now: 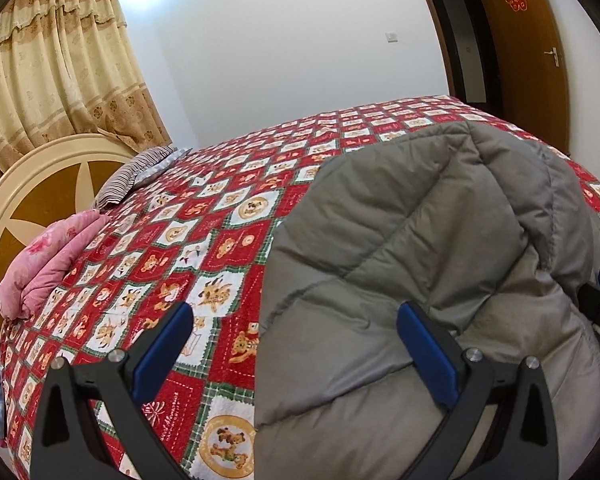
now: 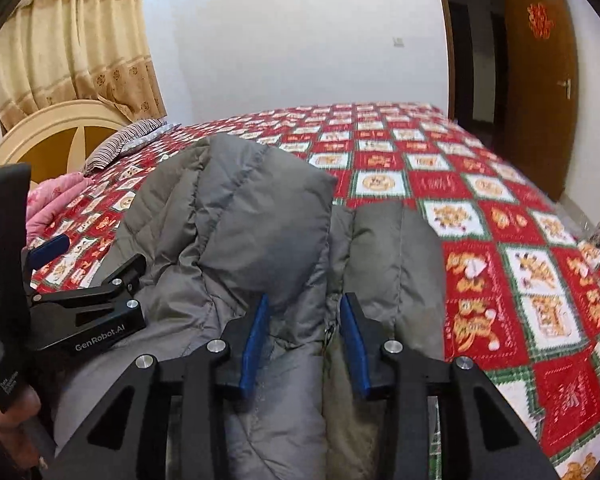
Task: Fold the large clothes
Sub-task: 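Close both tools on the jacket bundle and lift it off the quilt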
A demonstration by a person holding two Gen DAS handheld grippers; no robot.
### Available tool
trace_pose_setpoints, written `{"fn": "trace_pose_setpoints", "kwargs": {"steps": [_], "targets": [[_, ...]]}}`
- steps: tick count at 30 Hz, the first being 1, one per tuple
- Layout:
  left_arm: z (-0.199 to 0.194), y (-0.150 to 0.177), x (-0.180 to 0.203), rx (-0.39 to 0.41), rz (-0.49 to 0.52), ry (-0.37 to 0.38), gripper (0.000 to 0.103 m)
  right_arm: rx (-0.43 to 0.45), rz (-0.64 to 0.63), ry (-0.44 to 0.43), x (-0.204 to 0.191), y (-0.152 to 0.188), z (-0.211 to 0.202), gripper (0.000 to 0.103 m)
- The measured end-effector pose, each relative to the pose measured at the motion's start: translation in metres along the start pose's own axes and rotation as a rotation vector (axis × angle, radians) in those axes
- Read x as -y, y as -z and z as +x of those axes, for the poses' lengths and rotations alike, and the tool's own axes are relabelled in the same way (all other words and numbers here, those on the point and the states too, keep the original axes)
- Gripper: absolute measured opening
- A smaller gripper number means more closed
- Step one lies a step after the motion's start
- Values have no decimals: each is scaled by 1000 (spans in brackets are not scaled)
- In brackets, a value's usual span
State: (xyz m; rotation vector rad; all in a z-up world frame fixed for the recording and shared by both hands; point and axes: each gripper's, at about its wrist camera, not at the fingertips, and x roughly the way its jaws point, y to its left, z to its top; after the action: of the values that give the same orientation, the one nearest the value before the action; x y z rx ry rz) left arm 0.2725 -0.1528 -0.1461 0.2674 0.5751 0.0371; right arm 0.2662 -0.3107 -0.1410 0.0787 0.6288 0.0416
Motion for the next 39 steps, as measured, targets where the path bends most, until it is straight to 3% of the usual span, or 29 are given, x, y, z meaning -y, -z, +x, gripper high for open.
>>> {"fn": "trace_pose_setpoints", "kwargs": {"steps": [4,6,8,15,22,25,27,33,37,38,39], "targets": [[3,1,2,-8,3,4,103,-50,-57,5,-10,1,11,36],[2,1,2,-9,3,6,103,-67,-47,-10,-9,1,12,7],[2,1,2,-8,7,8,103,-68,-48,-18,-10,1,10,3],[-10,-6,-11,6,5,7,103,56,43,-8,7,-2,-28,1],[4,3,-25,-32,9,38,103,-16,93,81,24,14,-10,1],[10,9,-26,-48,11,72,103,-35,133,116,35,22,-3,9],[13,11,-28,-53,4,87,103,-50,143,139,40,25,-2,33],[25,17,-29,-103,-28,151,103,-102,166,94,45,29,14,37],[23,20,-30,-105,-29,175,103,-92,179,73,50,32,15,42],[21,21,-31,-99,-26,178,103,-83,176,72,50,32,13,49],[20,21,-31,-91,-22,179,103,-72,175,106,50,33,11,66]]}}
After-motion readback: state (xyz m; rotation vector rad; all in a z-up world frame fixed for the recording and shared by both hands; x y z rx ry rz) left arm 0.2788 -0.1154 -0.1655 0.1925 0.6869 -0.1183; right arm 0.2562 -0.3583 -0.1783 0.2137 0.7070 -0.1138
